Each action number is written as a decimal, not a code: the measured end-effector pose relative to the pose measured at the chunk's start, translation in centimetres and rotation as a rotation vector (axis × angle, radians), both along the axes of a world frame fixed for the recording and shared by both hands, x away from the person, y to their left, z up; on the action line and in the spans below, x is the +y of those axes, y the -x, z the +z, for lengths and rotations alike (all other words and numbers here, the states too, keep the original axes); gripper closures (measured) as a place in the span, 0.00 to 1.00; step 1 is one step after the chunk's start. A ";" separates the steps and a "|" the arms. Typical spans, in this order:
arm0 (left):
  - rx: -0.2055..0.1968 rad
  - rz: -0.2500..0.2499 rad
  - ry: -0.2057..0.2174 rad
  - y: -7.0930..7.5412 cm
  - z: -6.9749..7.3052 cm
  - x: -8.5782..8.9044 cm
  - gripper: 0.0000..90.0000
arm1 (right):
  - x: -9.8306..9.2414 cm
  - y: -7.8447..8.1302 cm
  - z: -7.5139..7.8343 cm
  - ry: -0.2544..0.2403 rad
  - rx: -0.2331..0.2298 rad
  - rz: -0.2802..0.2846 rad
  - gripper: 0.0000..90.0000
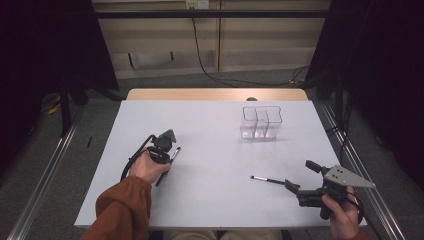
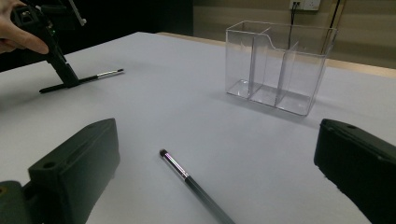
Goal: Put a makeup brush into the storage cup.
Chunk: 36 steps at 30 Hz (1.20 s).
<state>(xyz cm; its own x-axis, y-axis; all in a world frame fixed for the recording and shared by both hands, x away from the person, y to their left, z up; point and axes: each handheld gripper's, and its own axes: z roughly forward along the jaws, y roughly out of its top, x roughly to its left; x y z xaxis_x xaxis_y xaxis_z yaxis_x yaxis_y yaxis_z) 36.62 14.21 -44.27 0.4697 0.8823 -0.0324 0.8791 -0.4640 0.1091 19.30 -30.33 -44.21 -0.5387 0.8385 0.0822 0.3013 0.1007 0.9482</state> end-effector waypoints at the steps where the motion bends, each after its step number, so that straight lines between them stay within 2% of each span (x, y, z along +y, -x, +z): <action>1: -0.005 -0.001 0.005 0.0 0.0 0.1 0.94 | 0.1 0.0 0.0 0.003 -0.004 0.003 0.00; 5: -0.019 -0.002 0.051 0.2 0.1 0.7 0.94 | 0.1 -0.1 0.0 0.002 -0.002 0.003 0.00; 9: -0.028 -0.010 0.063 0.4 0.1 1.0 0.94 | 0.1 -0.1 0.0 -0.001 0.000 0.003 0.00; 13: -0.048 0.006 0.102 0.5 0.2 1.4 0.94 | 0.1 -0.1 0.0 0.000 0.000 0.004 0.00; 18: -0.093 0.013 0.138 0.7 0.5 2.0 0.94 | 0.1 -0.1 0.0 0.000 0.000 0.004 0.00; 21: -0.130 0.012 0.181 1.0 0.9 2.4 0.94 | 0.1 -0.1 0.0 0.000 0.000 0.004 0.00; 22: -0.130 0.012 0.181 1.0 0.9 2.4 0.94 | 0.1 -0.1 0.0 0.000 0.000 0.005 0.00; 24: -0.145 0.011 0.210 1.2 1.2 2.5 0.94 | 0.1 -0.1 0.0 0.001 -0.001 0.005 0.00; 28: -0.199 -0.016 0.259 1.5 1.7 2.9 0.94 | 0.1 -0.1 0.0 0.001 0.000 0.005 0.00; 29: -0.230 -0.016 0.280 1.7 1.9 3.1 0.94 | 0.1 -0.1 0.0 0.001 0.000 0.005 0.00; 31: -0.226 -0.029 0.290 1.7 1.9 3.2 0.94 | 0.1 -0.1 0.0 -0.001 0.000 0.005 0.00; 32: -0.241 -0.021 0.302 1.8 1.9 3.2 0.94 | 0.1 -0.1 0.0 -0.001 -0.001 0.005 0.00; 33: -0.251 -0.033 0.304 1.9 2.0 3.3 0.94 | 0.1 -0.1 0.0 -0.001 -0.001 0.005 0.00; 36: -0.298 -0.046 0.344 2.3 2.1 3.6 0.94 | 0.2 -0.2 0.0 0.001 0.000 0.005 0.00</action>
